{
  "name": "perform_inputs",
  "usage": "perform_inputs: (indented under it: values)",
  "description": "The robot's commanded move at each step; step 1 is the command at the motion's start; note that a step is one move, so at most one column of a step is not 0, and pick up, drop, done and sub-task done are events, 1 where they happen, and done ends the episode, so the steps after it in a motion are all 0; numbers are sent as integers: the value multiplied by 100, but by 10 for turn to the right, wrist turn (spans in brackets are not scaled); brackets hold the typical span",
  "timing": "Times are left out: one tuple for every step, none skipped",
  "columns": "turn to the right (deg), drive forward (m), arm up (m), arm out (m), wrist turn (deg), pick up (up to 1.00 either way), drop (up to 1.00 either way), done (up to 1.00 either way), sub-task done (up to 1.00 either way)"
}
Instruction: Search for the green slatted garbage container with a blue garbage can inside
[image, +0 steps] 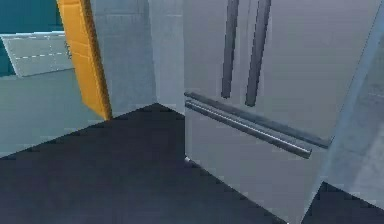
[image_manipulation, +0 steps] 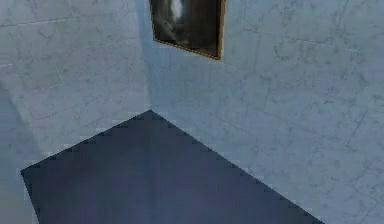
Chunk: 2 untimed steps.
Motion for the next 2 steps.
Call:
perform_inputs:
  values:
    - [-420,0,0,0,0,0,0,0,0]
    - [0,100,0,0,0,0,0,0,0]
